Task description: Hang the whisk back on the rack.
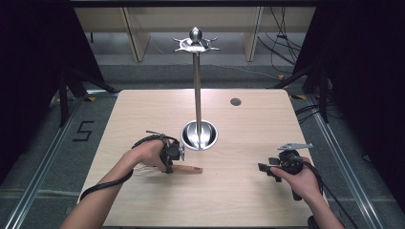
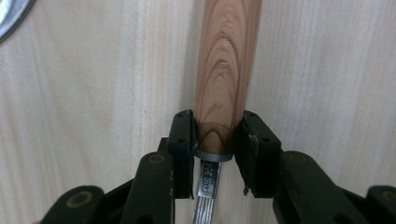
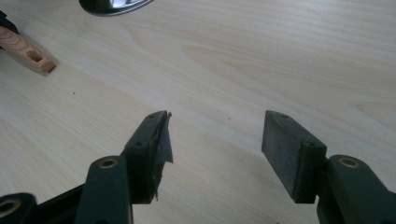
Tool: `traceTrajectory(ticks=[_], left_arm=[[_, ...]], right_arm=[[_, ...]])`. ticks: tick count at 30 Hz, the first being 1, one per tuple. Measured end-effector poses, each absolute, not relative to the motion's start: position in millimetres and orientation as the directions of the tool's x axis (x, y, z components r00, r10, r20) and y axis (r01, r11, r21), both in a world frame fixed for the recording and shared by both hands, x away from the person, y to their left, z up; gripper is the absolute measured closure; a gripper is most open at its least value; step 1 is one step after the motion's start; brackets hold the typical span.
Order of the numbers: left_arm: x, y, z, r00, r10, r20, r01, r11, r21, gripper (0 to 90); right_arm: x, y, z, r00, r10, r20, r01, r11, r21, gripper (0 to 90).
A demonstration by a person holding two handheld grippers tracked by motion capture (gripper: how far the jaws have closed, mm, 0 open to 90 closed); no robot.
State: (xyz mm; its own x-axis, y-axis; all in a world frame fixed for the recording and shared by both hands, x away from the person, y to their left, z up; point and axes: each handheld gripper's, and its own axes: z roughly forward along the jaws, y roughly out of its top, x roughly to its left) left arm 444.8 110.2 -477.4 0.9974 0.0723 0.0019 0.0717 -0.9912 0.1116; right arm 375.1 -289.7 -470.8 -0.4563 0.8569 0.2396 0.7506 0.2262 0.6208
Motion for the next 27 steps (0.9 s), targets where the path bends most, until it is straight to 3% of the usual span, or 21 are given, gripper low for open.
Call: traceTrajectory(ticks=[6,14,22,25,27], left_arm=[[442.2,117.8,-466.8,0.994,0.099,0.036,0.091,-0.979,0.181,68.3],[436.3,148.3,-435.1,0.977,0.192,0.092,0.149,-0.927,0.344,68.5],[430.1,168.5,-423.8,0.959,0.273,0.073,0.204,-0.849,0.487,68.7],[433.5,175.8,-417.9,0.967,0.226,0.117,0.134,-0.843,0.52,68.7],[431.5,180.1,-416.0,0.964,0.251,0.092,0.157,-0.81,0.565,68.8]], right_arm=[[375.3,-289.6,-470.8,-0.455,0.858,0.241,0.752,0.224,0.62,42.0],[375.5,-289.4,-471.2,-0.455,0.856,0.246,0.751,0.221,0.622,42.1],[375.7,-289.6,-471.4,-0.455,0.857,0.244,0.751,0.221,0.622,42.0],[377.3,-291.7,-472.1,-0.466,0.856,0.224,0.74,0.238,0.629,42.0],[377.5,-291.1,-473.1,-0.468,0.854,0.225,0.732,0.232,0.64,42.0]])
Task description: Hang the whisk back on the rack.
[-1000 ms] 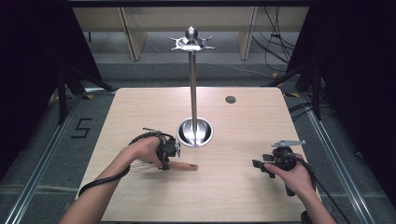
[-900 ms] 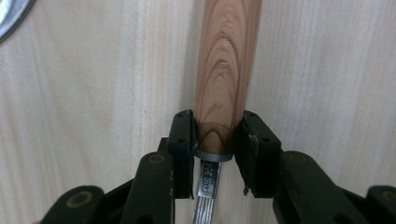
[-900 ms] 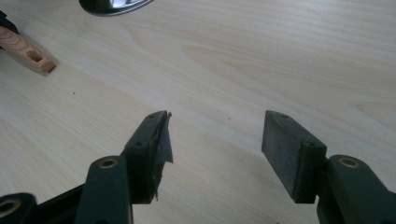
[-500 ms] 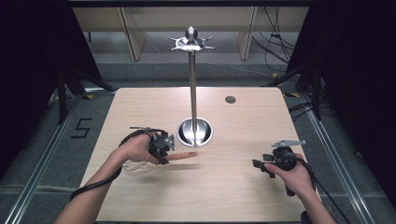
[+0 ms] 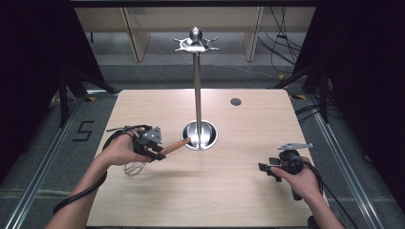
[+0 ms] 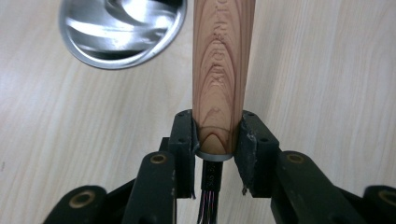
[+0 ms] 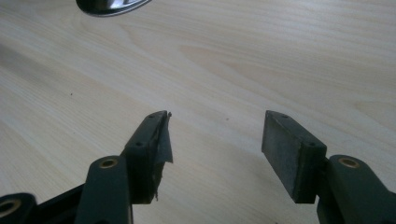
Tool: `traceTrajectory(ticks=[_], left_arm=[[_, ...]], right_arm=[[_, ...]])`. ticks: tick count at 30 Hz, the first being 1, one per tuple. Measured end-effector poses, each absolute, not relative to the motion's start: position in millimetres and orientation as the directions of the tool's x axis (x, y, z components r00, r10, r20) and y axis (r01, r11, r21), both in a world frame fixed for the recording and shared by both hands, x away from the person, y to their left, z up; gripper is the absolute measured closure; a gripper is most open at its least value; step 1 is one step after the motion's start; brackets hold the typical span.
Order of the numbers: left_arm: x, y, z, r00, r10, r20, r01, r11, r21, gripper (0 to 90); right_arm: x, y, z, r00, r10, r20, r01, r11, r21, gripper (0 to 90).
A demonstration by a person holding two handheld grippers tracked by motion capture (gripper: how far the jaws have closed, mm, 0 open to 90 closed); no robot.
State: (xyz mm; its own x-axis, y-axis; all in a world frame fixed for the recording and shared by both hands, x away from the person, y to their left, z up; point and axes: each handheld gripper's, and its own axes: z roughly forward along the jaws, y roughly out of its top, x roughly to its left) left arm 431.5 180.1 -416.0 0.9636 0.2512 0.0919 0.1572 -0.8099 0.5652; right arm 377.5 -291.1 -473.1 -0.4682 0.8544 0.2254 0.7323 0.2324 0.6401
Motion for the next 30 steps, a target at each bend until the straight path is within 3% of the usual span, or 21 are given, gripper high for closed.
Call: traceTrajectory(ticks=[2,6,11,16,19,30], left_arm=[[425.5,186.5,-412.9,0.937,0.341,0.074,0.236,-0.776,0.584,68.7],[424.0,195.5,-408.6,0.92,0.387,0.067,0.26,-0.728,0.634,68.8],[425.2,207.7,-401.5,0.917,0.387,0.095,0.239,-0.725,0.646,68.9],[422.5,210.6,-399.1,0.893,0.447,0.06,0.274,-0.643,0.715,68.9],[422.8,212.1,-395.9,0.89,0.451,0.061,0.267,-0.627,0.732,68.9],[421.8,214.5,-388.1,0.871,0.489,0.039,0.258,-0.524,0.812,69.1]], right_arm=[[378.5,-290.4,-475.8,-0.474,0.848,0.236,0.721,0.221,0.656,42.0],[377.9,-292.0,-472.9,-0.473,0.864,0.17,0.726,0.274,0.631,42.0],[377.3,-290.9,-471.6,-0.462,0.864,0.198,0.739,0.252,0.625,42.0],[376.6,-289.5,-472.0,-0.453,0.866,0.213,0.745,0.236,0.624,42.0],[377.2,-290.5,-473.3,-0.468,0.864,0.186,0.73,0.26,0.632,42.0],[376.7,-288.9,-472.5,-0.456,0.856,0.243,0.753,0.226,0.618,42.0]])
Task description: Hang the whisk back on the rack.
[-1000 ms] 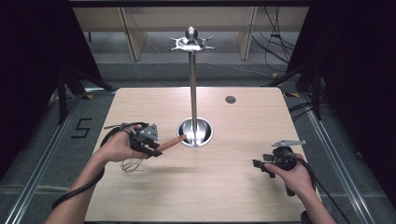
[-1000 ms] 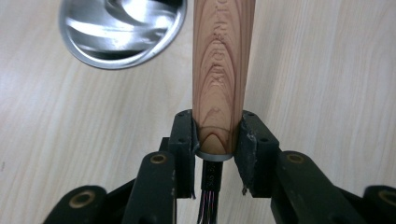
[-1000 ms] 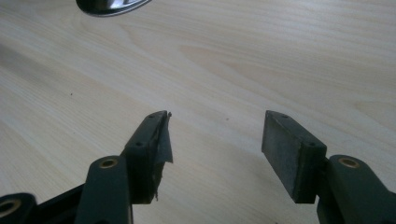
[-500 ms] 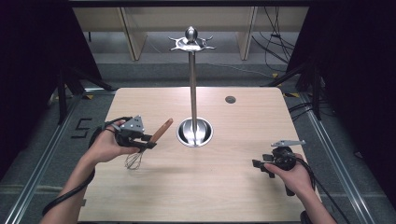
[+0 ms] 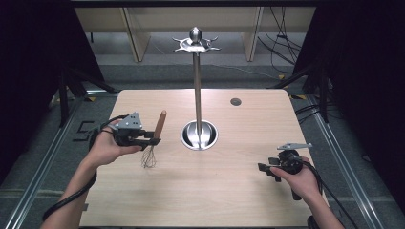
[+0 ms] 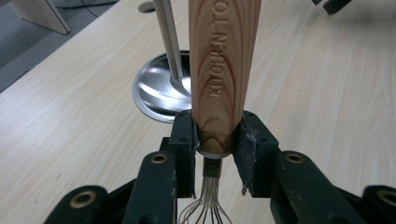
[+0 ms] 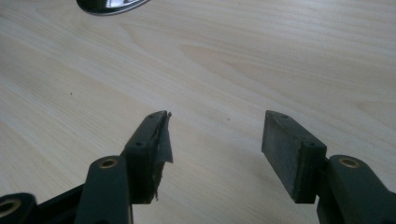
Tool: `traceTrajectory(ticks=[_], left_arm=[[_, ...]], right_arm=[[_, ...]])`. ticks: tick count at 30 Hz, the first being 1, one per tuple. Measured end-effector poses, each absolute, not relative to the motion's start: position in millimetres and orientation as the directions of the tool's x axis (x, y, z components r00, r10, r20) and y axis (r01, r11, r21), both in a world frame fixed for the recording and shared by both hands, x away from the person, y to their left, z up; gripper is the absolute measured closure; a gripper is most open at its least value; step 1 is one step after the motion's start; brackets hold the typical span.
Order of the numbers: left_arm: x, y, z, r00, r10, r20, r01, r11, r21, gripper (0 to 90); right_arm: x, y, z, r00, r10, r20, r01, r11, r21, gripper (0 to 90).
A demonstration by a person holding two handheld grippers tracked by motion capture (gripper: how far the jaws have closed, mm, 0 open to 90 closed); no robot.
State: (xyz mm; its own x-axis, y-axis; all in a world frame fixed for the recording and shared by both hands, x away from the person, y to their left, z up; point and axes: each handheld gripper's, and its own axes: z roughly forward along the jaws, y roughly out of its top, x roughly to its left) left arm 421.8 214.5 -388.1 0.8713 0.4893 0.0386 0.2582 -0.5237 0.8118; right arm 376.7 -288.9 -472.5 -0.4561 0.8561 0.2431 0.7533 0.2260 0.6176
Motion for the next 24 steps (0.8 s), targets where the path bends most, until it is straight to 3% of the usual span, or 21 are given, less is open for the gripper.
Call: traceTrajectory(ticks=[24], left_arm=[[421.4,214.2,-369.5,0.76,0.65,-0.024,0.294,-0.311,0.904,69.0]], right_arm=[[376.5,-288.4,-471.5,-0.448,0.861,0.239,0.756,0.223,0.615,42.0]])
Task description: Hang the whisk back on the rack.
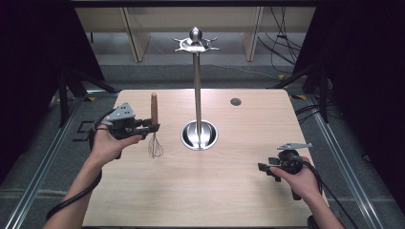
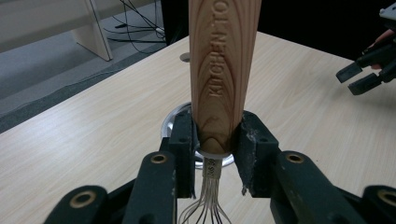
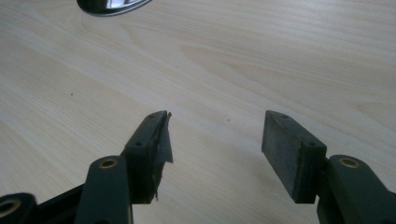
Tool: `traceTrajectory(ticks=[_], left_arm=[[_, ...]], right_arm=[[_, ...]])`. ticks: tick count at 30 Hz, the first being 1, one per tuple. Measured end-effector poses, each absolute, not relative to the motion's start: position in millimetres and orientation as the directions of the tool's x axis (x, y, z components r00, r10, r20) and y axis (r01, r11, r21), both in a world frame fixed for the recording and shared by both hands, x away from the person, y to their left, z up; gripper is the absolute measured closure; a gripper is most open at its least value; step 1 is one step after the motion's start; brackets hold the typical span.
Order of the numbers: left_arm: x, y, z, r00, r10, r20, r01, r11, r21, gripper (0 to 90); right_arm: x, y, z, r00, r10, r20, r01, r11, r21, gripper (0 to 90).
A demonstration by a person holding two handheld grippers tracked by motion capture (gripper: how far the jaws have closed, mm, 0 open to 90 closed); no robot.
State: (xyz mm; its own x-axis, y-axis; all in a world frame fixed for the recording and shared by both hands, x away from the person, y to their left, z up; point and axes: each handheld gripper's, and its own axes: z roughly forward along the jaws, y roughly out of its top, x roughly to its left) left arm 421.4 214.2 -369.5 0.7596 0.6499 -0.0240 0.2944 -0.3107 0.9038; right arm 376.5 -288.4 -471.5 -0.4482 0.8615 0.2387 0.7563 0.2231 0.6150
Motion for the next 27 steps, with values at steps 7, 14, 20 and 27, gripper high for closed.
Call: traceTrajectory(ticks=[7,14,20,27], left_arm=[[417.1,210.4,-359.2,0.721,0.692,-0.044,0.297,-0.25,0.922,69.0],[413.9,205.1,-351.2,0.725,0.687,-0.04,0.291,-0.254,0.922,69.0],[413.5,197.7,-343.5,0.725,0.688,-0.025,0.281,-0.262,0.923,69.0],[420.5,194.8,-334.8,0.765,0.644,-0.003,0.227,-0.266,0.937,68.9]], right_arm=[[376.4,-288.2,-471.4,-0.448,0.862,0.238,0.757,0.223,0.614,42.0],[377.3,-289.2,-473.1,-0.465,0.858,0.219,0.741,0.241,0.627,42.0],[377.9,-288.1,-475.7,-0.466,0.854,0.229,0.725,0.222,0.652,42.0],[377.3,-286.6,-474.7,-0.447,0.857,0.256,0.741,0.195,0.643,41.9]])
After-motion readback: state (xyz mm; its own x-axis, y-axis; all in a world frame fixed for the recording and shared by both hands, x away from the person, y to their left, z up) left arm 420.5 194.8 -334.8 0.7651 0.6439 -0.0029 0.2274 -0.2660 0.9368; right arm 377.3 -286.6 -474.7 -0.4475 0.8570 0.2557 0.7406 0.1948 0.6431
